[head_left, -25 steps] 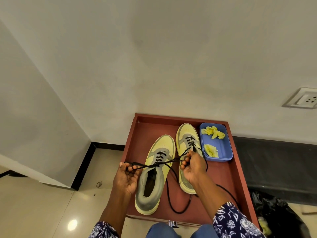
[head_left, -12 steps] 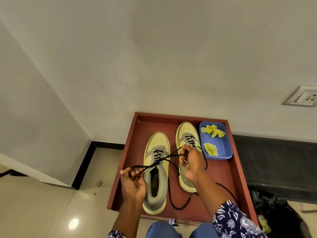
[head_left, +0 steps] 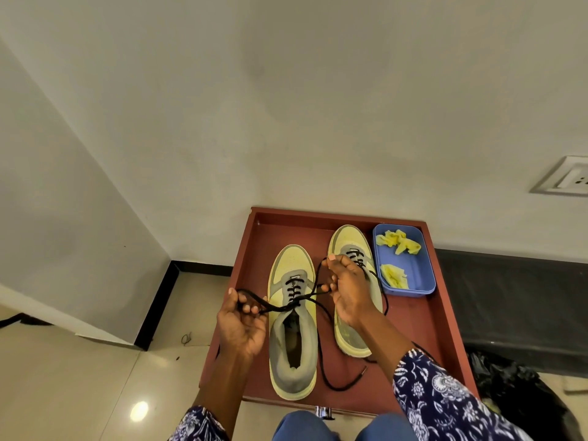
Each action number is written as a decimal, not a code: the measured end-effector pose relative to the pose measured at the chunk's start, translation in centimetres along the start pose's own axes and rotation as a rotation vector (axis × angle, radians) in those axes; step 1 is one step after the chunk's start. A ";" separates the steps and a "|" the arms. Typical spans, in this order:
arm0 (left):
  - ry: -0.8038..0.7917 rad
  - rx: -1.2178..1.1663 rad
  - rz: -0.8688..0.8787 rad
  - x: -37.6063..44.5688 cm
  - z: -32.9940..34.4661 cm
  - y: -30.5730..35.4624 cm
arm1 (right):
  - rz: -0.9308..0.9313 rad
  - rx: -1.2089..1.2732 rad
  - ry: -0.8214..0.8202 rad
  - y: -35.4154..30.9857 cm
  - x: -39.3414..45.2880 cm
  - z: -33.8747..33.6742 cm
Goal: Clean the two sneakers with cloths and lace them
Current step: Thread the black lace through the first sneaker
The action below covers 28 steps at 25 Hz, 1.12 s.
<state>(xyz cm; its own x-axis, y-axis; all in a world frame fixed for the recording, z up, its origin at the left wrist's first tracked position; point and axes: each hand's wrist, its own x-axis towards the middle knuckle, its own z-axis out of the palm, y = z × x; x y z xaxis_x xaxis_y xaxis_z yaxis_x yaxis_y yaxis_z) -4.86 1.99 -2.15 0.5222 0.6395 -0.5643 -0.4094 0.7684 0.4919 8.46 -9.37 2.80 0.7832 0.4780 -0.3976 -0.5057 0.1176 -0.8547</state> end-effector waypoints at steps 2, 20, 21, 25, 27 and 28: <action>-0.005 0.018 -0.023 0.1 0.0 0.1 | -0.026 -0.087 -0.029 0.1 0.5 0.0; 0.086 0.034 -0.002 -0.9 0.4 0.2 | -0.346 -0.805 -0.093 1.5 3.5 -0.9; 0.092 0.039 -0.002 -0.9 0.5 0.3 | -0.343 -0.807 -0.091 1.5 3.6 -0.9; 0.076 0.075 0.023 -1.0 0.4 0.2 | -0.298 -0.808 -0.060 1.7 3.6 -1.4; 0.040 0.165 0.044 -1.2 -0.3 0.2 | -0.270 -0.884 -0.075 1.5 3.5 -1.8; 0.024 0.220 0.056 -1.3 -0.6 0.2 | -0.263 -0.946 -0.090 1.3 3.5 -1.9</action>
<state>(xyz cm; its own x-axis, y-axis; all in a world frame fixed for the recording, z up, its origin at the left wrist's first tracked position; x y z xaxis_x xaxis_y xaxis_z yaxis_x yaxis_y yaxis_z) -6.11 1.33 -1.74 0.4838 0.6837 -0.5463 -0.2634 0.7090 0.6542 11.25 -9.26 -0.30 0.7790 0.6055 -0.1628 0.2098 -0.4965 -0.8423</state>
